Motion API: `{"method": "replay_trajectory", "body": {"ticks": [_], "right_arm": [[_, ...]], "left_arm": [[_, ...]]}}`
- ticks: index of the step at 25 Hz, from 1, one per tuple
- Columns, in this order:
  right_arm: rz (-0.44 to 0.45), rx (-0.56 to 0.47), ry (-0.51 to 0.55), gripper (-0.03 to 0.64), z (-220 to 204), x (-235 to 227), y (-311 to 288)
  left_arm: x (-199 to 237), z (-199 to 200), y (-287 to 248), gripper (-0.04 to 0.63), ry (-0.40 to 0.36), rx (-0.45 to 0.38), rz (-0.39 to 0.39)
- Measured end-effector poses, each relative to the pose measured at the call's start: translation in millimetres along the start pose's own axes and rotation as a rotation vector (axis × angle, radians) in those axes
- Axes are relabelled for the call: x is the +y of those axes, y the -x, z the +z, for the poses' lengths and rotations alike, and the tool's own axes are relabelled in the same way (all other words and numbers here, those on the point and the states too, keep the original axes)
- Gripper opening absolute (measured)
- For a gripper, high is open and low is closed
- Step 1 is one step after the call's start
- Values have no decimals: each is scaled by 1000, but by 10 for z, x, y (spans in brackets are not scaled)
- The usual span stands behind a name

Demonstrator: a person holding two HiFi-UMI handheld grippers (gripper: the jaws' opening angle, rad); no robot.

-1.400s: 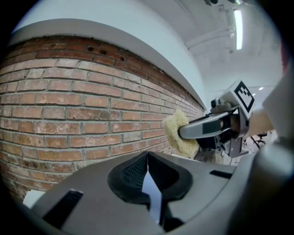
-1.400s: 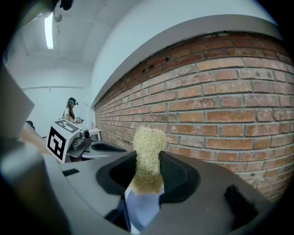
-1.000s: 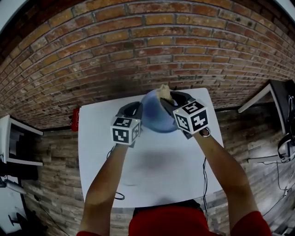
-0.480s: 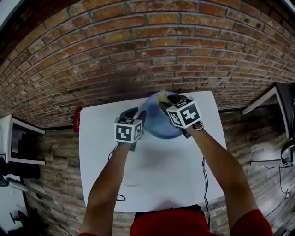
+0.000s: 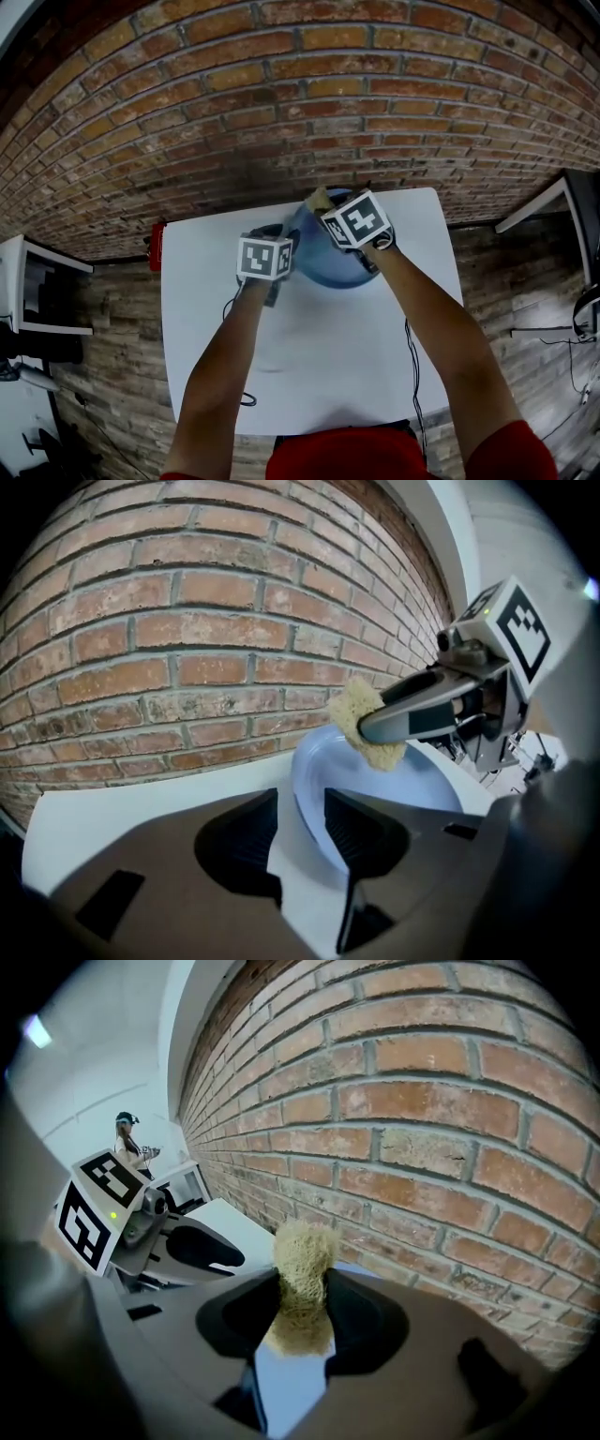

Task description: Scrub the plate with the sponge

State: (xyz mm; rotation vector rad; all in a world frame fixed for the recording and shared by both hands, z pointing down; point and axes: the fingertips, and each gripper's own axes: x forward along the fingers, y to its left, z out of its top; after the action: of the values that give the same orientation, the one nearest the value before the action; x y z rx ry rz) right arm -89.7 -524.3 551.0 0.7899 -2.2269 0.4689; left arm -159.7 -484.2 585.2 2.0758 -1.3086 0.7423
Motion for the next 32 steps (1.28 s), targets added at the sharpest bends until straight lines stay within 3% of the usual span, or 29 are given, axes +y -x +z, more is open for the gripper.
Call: {"method": "replay_trajectory", "body": {"ticks": [8, 15, 29, 32], "right_arm": [[10, 118, 16, 153, -140, 66, -265], [-9, 144, 35, 153, -208, 12, -388], [-203, 223, -36, 153, -626, -654, 46], [-190, 207, -59, 153, -630, -589, 86]], "left_arm": [[-16, -126, -119, 164, 51, 69, -38], [-9, -151, -157, 100, 42, 75, -27], [-7, -160, -144, 72, 33, 68, -1], [-7, -164, -145, 72, 35, 67, -1]]}}
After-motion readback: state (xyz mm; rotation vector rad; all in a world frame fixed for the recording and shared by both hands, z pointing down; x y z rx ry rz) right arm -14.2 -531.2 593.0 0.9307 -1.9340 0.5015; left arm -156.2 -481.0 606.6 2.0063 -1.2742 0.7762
